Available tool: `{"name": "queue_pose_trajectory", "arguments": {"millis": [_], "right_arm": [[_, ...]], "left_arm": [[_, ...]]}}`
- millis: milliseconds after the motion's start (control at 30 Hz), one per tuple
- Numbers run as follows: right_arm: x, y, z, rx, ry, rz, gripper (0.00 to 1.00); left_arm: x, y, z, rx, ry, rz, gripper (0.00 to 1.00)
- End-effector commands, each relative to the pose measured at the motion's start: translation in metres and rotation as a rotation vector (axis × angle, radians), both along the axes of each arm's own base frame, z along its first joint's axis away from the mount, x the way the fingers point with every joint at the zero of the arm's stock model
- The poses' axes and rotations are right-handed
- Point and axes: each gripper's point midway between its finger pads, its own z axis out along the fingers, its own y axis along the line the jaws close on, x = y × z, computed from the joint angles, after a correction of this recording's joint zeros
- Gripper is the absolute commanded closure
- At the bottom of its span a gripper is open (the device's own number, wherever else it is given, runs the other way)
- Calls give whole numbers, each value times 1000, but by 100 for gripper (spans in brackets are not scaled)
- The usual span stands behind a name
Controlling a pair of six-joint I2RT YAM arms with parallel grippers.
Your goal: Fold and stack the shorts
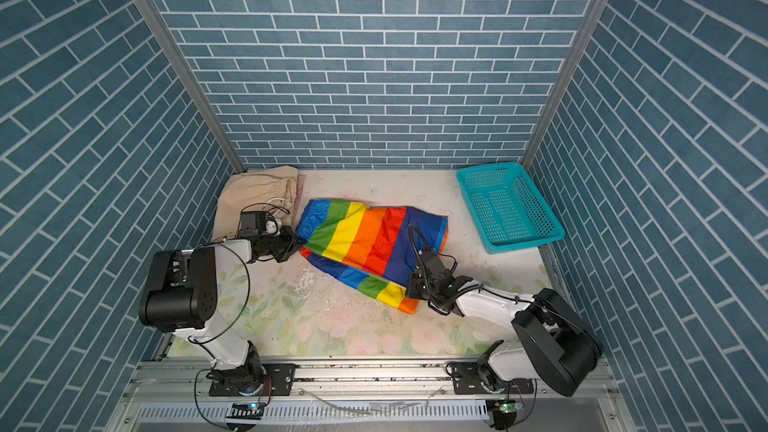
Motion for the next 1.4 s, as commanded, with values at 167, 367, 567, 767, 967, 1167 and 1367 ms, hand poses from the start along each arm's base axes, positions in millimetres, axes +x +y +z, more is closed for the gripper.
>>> {"name": "queue_pose_trajectory", "arguments": {"millis": [167,367,567,767,967,1167,1367], "right_arm": [[36,-75,-36,-185,67,-140,100],[102,-103,-22,-257,37,-175,100],[138,-89,89,-188,-152,-148,100],[103,-97,134,-167,-239,-145,100],[62,-92,63,-130,-95,-152,100],[37,-88,22,-175,-22,-151,100],[23,-94,-6,-199,33,-165,100]], "left_arm": [[-15,-8,-3,76,-35,-21,100],[-29,-38,-3,55,-36,-80,100],[-13,-40,50,62,-125,-92,100],[-7,-28,71,106,-170,-71,100],[-19,-26,21,73,-97,-44,100],[-34,-13,-8,83,-41,-17,100],[-40,-10,-12,110,-29,-29,100]]}}
